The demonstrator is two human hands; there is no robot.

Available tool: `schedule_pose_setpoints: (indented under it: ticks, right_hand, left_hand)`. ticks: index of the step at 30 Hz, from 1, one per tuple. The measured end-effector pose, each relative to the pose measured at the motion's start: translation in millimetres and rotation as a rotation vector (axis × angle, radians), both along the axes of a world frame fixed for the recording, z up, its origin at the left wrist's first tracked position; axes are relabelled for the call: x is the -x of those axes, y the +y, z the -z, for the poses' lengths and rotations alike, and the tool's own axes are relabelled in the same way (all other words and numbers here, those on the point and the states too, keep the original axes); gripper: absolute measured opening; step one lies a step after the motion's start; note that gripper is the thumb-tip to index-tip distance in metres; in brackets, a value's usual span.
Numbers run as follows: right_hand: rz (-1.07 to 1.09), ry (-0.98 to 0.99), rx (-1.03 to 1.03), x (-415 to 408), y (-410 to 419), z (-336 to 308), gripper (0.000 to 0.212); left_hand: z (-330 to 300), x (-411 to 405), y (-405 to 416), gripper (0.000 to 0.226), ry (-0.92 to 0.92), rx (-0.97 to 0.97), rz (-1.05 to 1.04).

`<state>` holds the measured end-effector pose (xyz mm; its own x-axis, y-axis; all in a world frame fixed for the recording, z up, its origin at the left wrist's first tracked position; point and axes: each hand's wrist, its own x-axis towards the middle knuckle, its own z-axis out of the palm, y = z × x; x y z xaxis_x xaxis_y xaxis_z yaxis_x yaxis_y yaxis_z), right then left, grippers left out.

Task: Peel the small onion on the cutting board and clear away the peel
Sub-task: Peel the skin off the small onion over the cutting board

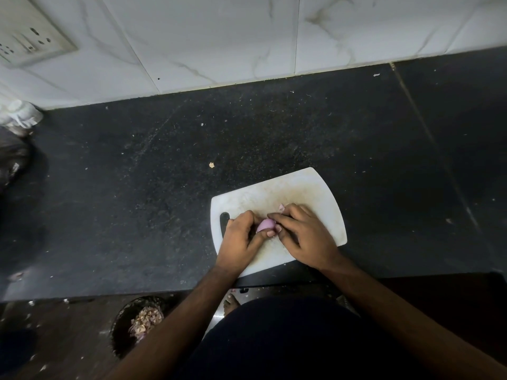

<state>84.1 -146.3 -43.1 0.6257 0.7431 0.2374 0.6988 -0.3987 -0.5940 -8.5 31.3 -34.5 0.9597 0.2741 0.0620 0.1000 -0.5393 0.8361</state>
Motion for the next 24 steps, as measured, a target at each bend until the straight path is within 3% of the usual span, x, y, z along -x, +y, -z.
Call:
schedule_pose_setpoints:
  ticks: [5, 14, 24]
  right_hand:
    - [0.008, 0.007, 0.010, -2.7, -0.4, 3.5, 0.030]
    - [0.059, 0.136, -0.064, 0.3, 0.3, -4.7, 0.016]
    - [0.041, -0.028, 0.032, -1.7, 6.9, 3.5, 0.018]
  left_hand:
    - [5.9, 1.4, 1.9, 0.048, -0.009, 0.000, 0.013]
    - [3.7, 2.5, 0.8, 0.049, 0.020, -0.028, -0.020]
    - [6.1, 3.4, 0.6, 0.048, 0.003, -0.139, -0.002]
